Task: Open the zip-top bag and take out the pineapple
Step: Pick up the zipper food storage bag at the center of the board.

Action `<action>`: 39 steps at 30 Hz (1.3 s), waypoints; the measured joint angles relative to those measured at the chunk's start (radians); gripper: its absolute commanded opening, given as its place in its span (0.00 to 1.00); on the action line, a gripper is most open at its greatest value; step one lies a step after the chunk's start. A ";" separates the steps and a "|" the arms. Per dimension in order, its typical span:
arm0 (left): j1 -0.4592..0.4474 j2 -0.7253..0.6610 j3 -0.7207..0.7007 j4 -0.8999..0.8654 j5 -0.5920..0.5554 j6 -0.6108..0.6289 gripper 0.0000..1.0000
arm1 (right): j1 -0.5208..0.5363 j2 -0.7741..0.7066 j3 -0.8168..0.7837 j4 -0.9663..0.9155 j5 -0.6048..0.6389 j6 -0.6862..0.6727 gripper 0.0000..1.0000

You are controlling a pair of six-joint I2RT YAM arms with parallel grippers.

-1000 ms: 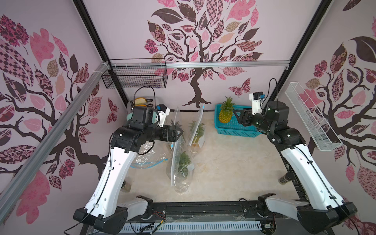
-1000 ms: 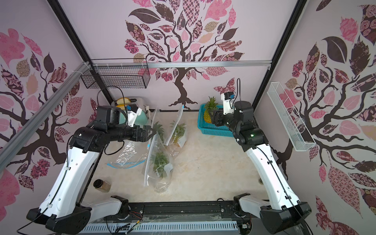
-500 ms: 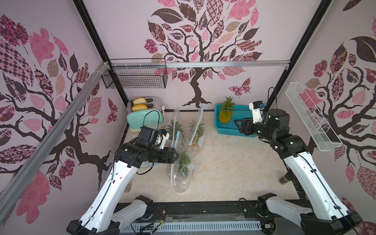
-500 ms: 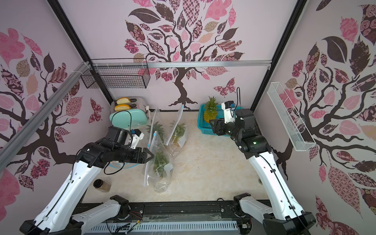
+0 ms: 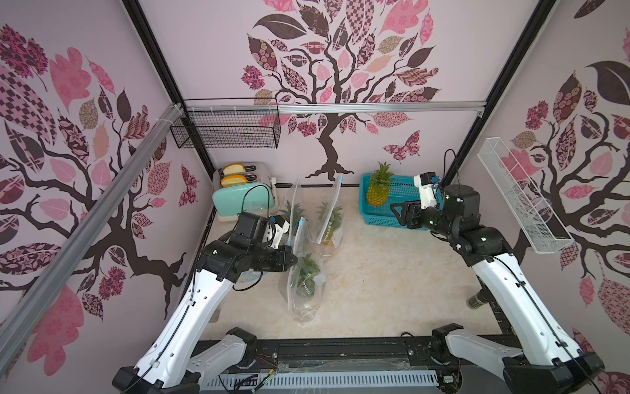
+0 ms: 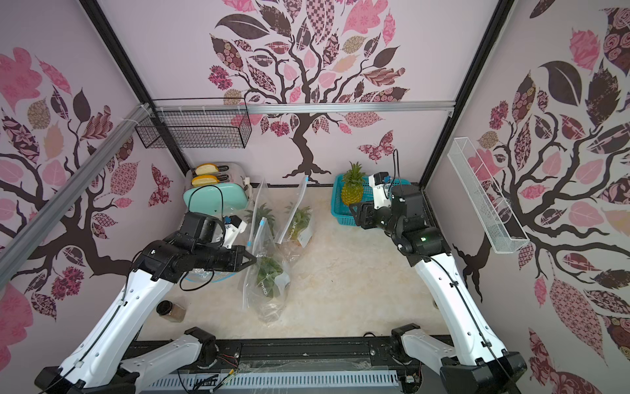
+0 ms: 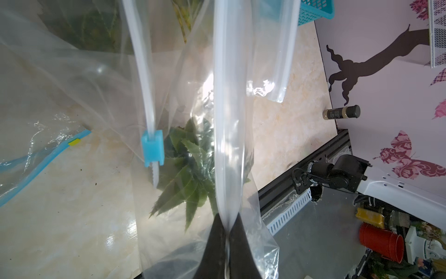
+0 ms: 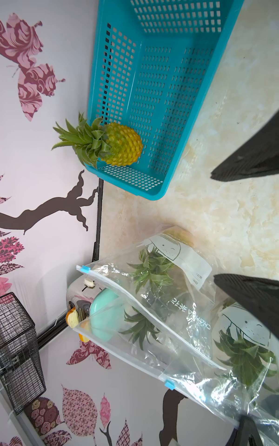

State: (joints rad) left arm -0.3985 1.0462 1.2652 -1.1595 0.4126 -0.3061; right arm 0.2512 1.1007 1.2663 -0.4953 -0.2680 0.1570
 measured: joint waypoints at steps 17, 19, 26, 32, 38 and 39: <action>-0.191 0.261 0.440 -0.294 -0.310 0.204 0.00 | 0.000 -0.008 -0.037 0.005 -0.150 -0.010 0.63; -0.204 0.275 0.467 -0.313 -0.351 0.229 0.00 | 0.000 -0.008 -0.037 0.005 -0.164 -0.016 0.64; -0.254 0.267 0.513 -0.344 -0.425 0.322 0.00 | 0.000 -0.006 -0.051 0.030 -0.290 -0.045 0.64; -0.287 0.263 0.526 -0.348 -0.469 0.373 0.00 | 0.000 0.021 -0.089 0.073 -0.455 -0.080 0.65; -0.288 0.260 0.579 -0.369 -0.504 0.406 0.00 | 0.002 0.062 -0.100 0.084 -0.552 -0.108 0.66; -0.288 0.259 0.595 -0.378 -0.504 0.412 0.00 | 0.002 0.066 -0.100 0.087 -0.563 -0.111 0.66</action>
State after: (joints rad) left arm -0.6865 1.3048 1.8606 -1.5375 -0.0914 0.1055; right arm 0.2535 1.1671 1.1664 -0.4080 -0.8310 0.0463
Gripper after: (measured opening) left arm 0.048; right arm 0.658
